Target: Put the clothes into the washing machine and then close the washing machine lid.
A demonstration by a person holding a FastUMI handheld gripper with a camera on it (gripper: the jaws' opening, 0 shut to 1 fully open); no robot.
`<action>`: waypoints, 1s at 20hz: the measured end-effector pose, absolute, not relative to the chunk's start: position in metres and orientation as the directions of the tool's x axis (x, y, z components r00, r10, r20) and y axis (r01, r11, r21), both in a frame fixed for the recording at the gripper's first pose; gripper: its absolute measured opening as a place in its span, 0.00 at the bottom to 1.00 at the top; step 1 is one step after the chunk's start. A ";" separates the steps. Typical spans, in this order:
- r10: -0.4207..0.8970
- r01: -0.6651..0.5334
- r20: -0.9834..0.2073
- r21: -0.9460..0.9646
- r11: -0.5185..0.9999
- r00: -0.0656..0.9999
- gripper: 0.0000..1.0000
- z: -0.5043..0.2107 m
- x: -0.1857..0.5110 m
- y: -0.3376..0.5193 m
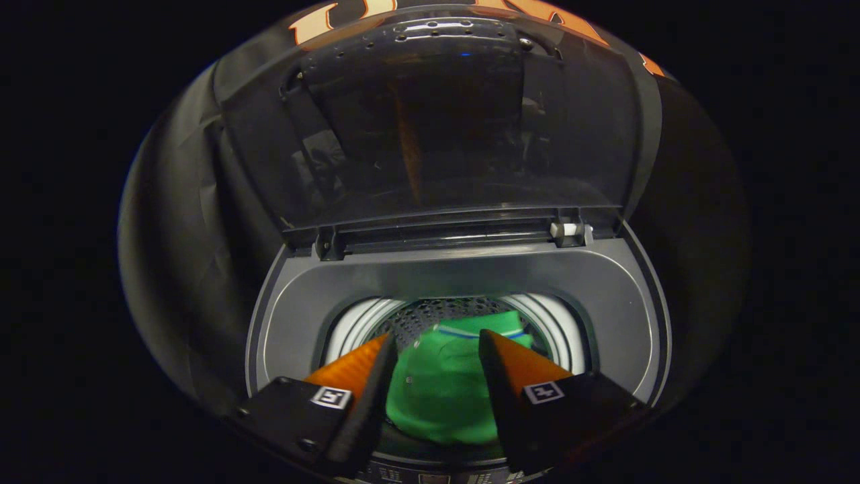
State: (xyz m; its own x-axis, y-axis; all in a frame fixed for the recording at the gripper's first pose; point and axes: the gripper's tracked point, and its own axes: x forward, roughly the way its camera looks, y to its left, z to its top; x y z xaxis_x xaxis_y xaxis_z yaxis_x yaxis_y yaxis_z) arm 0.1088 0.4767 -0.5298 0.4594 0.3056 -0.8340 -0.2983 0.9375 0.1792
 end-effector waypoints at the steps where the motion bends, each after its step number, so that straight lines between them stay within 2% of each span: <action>1: 0.299 -0.292 -0.838 0.176 0.940 0.457 0.86 -0.529 0.107 0.474; 2: 0.294 -0.288 -0.839 0.173 0.942 0.458 0.98 -0.530 0.108 0.472; 3: 0.288 -0.281 -0.840 0.170 0.945 0.460 0.99 -0.530 0.106 0.468; 6: 0.280 -0.270 -0.833 0.164 0.949 0.478 0.99 -0.522 0.105 0.461; 13: 0.312 -0.314 -0.742 0.144 0.938 0.593 0.99 -0.461 0.117 0.455; 20: 0.374 -0.336 -0.584 0.178 0.925 0.721 0.99 -0.355 0.146 0.457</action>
